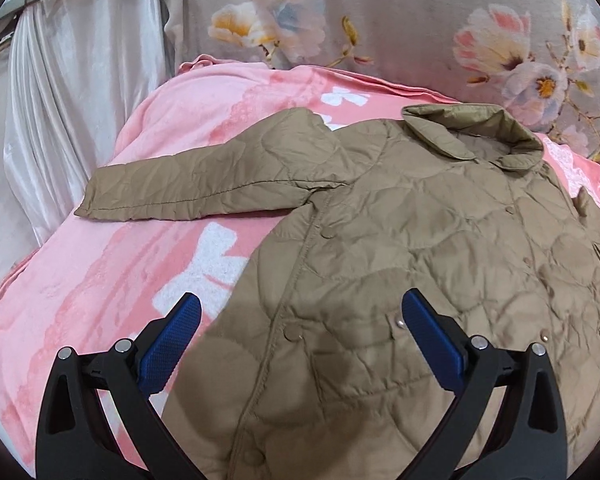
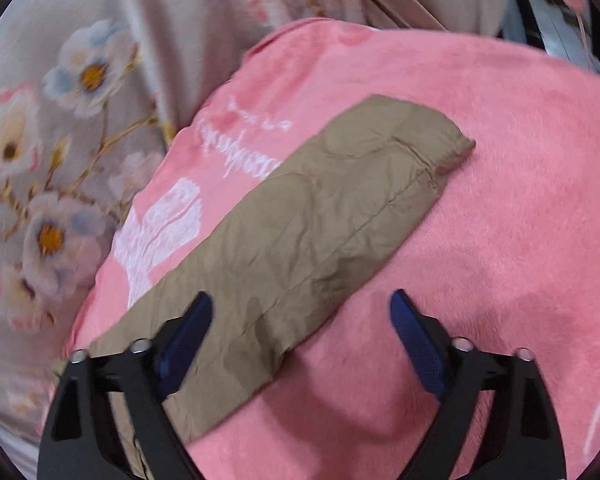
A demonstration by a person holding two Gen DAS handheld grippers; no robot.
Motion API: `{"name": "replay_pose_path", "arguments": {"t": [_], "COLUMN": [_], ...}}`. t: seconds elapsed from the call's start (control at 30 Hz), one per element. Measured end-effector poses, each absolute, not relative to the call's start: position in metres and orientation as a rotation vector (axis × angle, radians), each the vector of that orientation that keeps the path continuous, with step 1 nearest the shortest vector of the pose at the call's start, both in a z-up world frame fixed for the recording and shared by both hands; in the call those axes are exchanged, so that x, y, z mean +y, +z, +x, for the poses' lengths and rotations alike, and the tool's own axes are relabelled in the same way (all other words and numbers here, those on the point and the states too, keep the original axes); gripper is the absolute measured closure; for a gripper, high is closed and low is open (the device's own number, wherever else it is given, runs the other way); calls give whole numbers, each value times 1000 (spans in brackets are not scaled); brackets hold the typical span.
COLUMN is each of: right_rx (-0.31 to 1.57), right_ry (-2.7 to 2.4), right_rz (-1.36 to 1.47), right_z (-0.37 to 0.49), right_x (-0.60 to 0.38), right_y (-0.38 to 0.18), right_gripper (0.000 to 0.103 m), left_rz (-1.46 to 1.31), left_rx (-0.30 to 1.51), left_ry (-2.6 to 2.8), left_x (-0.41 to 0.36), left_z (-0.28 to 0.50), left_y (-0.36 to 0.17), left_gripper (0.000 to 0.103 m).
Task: Fold large clothes
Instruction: 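Grasp the khaki coat sleeve cuff with the right tool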
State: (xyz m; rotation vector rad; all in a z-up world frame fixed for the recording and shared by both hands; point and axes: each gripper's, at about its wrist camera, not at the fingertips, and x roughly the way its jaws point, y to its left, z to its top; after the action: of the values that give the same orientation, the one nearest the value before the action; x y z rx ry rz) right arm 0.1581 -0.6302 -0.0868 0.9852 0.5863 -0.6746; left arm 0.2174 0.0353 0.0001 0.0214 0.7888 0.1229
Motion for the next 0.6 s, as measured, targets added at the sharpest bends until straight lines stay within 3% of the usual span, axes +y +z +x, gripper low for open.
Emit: {"name": "replay_pose_path", "arguments": {"t": [0.03, 0.1, 0.2, 0.43, 0.6], "right_rx": [578, 567, 537, 420, 451], "right_ry": [-678, -691, -684, -454, -111], "right_rz": [1018, 1062, 1083, 829, 520], "right_z": [160, 162, 170, 207, 247], "right_x": [-635, -638, -637, -565, -430], "right_y": [-92, -98, -99, -16, 52], "right_gripper": [38, 68, 93, 97, 97], "left_rz": [19, 13, 7, -20, -54], "left_rx": [789, 794, 801, 802, 797], "left_ry": [124, 128, 132, 142, 146], "left_x": [37, 40, 45, 55, 63], "left_z": [219, 224, 228, 234, 240], "left_y": [-1, -4, -8, -10, -5], "left_gripper": [5, 5, 5, 11, 11]}}
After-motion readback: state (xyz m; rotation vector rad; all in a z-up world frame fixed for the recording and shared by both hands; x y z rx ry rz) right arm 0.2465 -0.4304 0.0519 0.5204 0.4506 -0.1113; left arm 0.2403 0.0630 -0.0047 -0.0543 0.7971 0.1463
